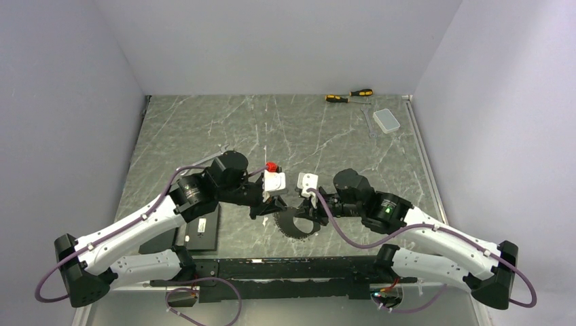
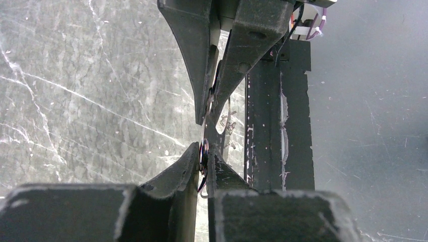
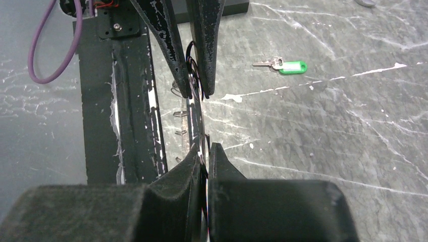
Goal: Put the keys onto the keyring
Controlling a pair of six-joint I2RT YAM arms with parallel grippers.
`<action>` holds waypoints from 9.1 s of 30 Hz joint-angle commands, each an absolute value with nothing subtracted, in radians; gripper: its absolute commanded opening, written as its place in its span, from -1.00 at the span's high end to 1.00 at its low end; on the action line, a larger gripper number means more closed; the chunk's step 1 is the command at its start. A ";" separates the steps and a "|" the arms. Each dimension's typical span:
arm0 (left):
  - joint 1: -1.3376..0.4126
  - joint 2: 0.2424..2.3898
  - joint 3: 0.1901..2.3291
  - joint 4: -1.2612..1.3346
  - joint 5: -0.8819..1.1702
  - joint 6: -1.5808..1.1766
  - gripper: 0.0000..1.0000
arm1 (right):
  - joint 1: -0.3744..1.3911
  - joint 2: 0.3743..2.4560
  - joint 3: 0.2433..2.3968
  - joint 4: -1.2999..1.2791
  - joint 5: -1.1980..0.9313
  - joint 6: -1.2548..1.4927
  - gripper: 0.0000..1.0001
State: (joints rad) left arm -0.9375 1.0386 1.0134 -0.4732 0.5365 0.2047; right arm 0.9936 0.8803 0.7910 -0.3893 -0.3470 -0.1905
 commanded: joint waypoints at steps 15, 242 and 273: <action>-0.941 1.025 1.003 -0.409 0.559 0.175 0.60 | 0.988 0.916 0.902 -0.505 -0.377 -0.219 1.00; -0.886 0.913 0.655 0.129 0.497 -0.163 1.00 | 0.976 0.793 0.756 -0.140 -0.408 -0.351 1.00; -0.885 0.775 0.802 -0.109 0.520 -0.013 -0.13 | 0.972 0.655 0.530 0.376 -0.368 -0.012 1.00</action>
State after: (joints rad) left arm -0.8867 0.8001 0.7330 -0.0639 0.5018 -0.0700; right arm 0.9722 0.6765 0.5423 0.1780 -0.3645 -0.0982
